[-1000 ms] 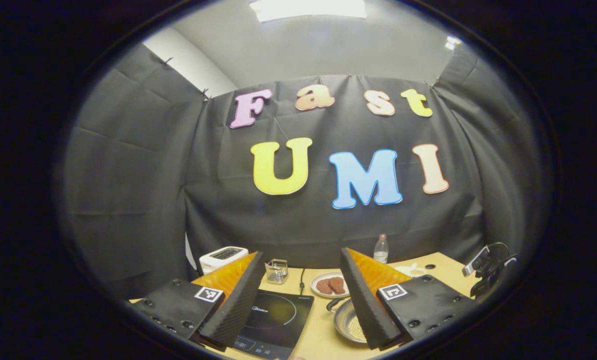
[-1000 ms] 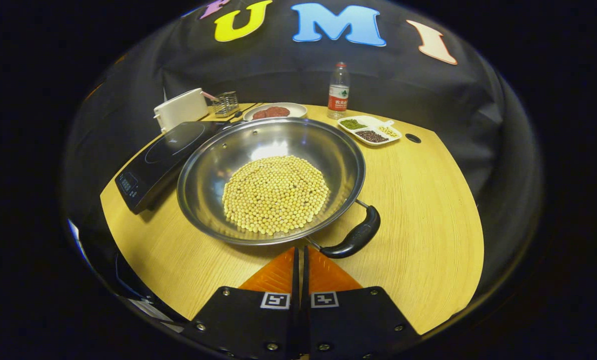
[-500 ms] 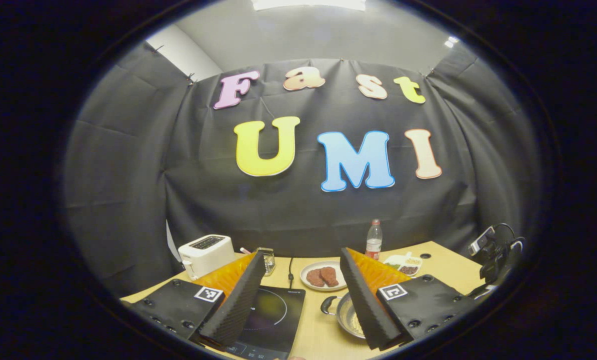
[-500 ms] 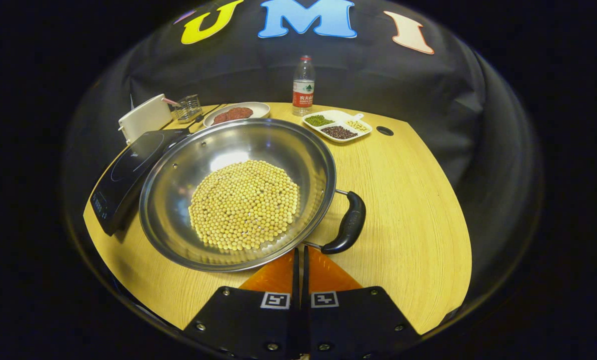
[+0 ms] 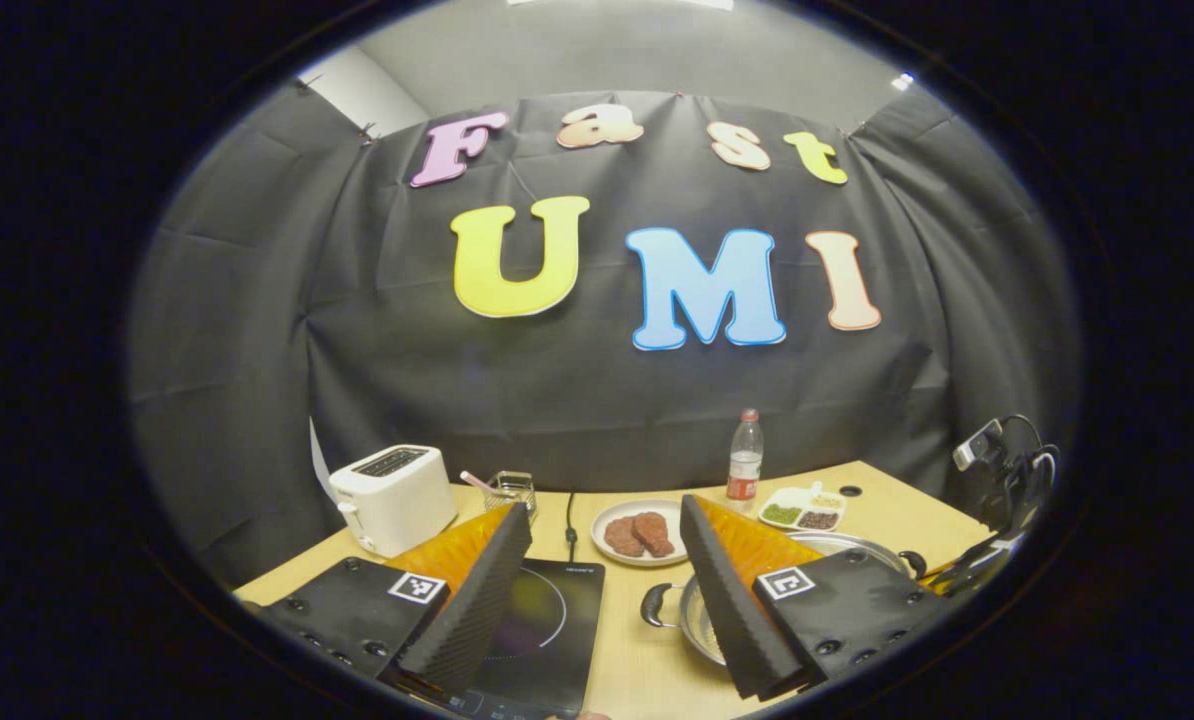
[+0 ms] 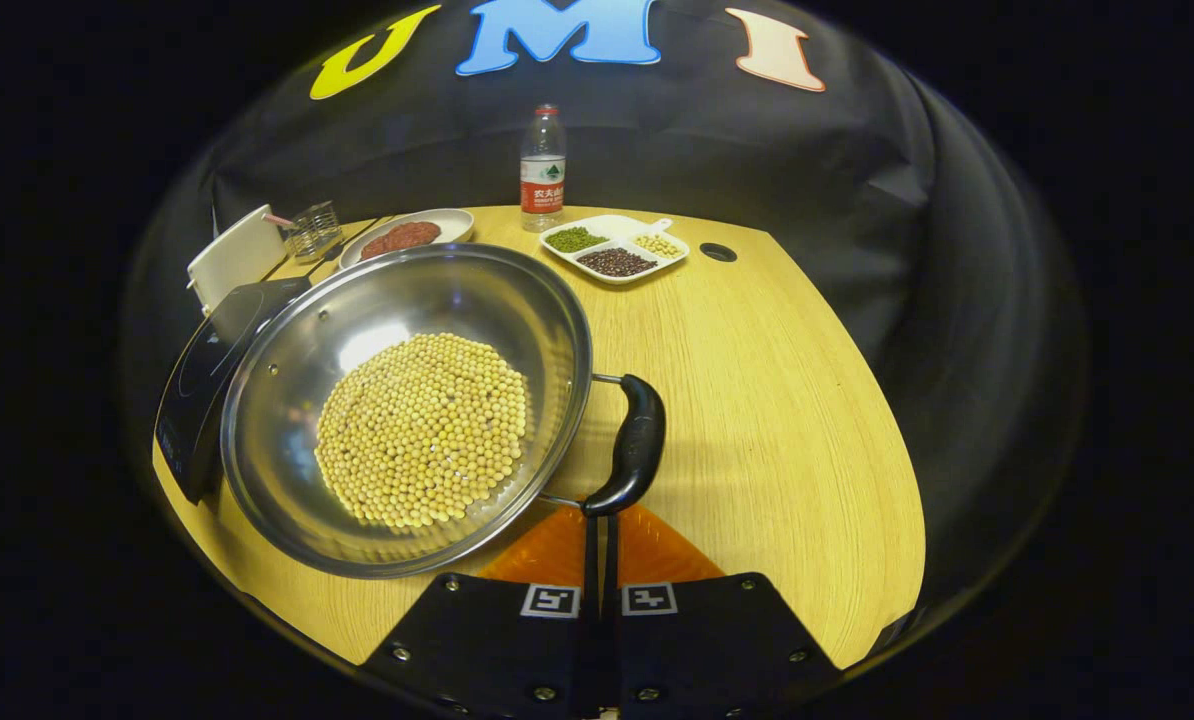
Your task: First push the handle of the pot to place it horizontally, then grasp the pot with both hands and set it on the induction cooktop.
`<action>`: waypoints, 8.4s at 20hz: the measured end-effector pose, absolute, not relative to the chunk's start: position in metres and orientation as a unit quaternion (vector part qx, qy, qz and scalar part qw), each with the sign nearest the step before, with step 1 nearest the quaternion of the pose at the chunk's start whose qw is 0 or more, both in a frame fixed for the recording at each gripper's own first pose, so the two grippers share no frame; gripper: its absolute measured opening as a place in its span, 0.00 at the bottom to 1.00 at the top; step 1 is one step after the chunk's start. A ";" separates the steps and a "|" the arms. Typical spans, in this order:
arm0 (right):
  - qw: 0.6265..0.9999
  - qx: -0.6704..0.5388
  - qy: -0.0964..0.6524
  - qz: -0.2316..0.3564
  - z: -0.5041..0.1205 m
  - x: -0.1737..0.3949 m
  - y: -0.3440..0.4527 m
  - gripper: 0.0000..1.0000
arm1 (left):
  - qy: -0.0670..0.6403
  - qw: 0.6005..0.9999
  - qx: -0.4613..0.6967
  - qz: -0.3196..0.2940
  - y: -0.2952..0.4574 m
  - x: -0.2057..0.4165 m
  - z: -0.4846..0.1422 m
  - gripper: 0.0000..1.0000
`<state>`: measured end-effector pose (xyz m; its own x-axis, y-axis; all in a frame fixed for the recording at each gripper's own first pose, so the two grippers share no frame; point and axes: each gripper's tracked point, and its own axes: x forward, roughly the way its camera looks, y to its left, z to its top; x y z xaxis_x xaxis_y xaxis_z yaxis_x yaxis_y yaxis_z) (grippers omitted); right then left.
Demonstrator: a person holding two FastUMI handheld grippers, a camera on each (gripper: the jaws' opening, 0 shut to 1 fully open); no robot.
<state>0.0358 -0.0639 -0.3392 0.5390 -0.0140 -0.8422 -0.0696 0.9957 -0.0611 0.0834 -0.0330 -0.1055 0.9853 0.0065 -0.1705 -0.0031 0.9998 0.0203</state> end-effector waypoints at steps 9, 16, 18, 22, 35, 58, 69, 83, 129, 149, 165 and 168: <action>0.903 -0.028 0.428 -0.027 -0.309 0.052 -0.084 0.01 | 0.136 0.990 0.009 -0.025 -0.051 0.101 -0.161 0.98; 0.939 0.043 0.339 -0.030 -0.271 0.079 -0.068 1.00 | 0.192 0.979 0.011 -0.067 -0.079 0.113 -0.219 0.98; 0.940 0.036 0.337 -0.031 -0.271 0.081 -0.063 1.00 | 0.208 0.975 0.013 -0.076 -0.085 0.118 -0.234 0.98; 0.940 0.020 0.339 -0.032 -0.278 0.090 -0.059 1.00 | 0.240 0.967 0.014 -0.083 -0.093 0.130 -0.265 0.98; 0.916 0.018 0.395 -0.060 -0.325 0.105 -0.063 0.96 | 0.311 0.946 0.023 -0.086 -0.106 0.148 -0.328 1.00; 0.923 -0.007 0.383 -0.039 -0.282 0.062 -0.077 0.51 | 0.301 0.952 0.011 -0.054 -0.116 0.110 -0.277 0.72; 0.933 0.002 0.358 -0.030 -0.238 0.029 -0.079 0.51 | 0.274 0.961 0.024 -0.037 -0.113 0.068 -0.226 0.72; 0.934 -0.003 0.355 -0.036 -0.229 0.048 0.016 0.51 | 0.271 0.962 0.023 -0.037 -0.015 0.095 -0.230 0.72; 0.969 -0.031 0.239 0.055 -0.192 0.109 0.268 0.98 | 0.186 0.975 0.075 0.095 0.292 0.131 -0.219 0.98; 0.996 -0.008 0.060 0.061 0.004 -0.071 0.002 0.97 | -0.003 0.999 -0.008 0.033 -0.016 -0.074 0.019 0.98; 0.999 0.017 0.022 0.031 0.029 -0.085 -0.023 0.97 | -0.028 0.999 0.005 0.019 -0.009 -0.092 0.050 0.96; 0.999 0.016 0.013 0.028 0.037 -0.084 -0.022 0.97 | -0.026 1.000 -0.006 0.015 -0.008 -0.089 0.051 0.98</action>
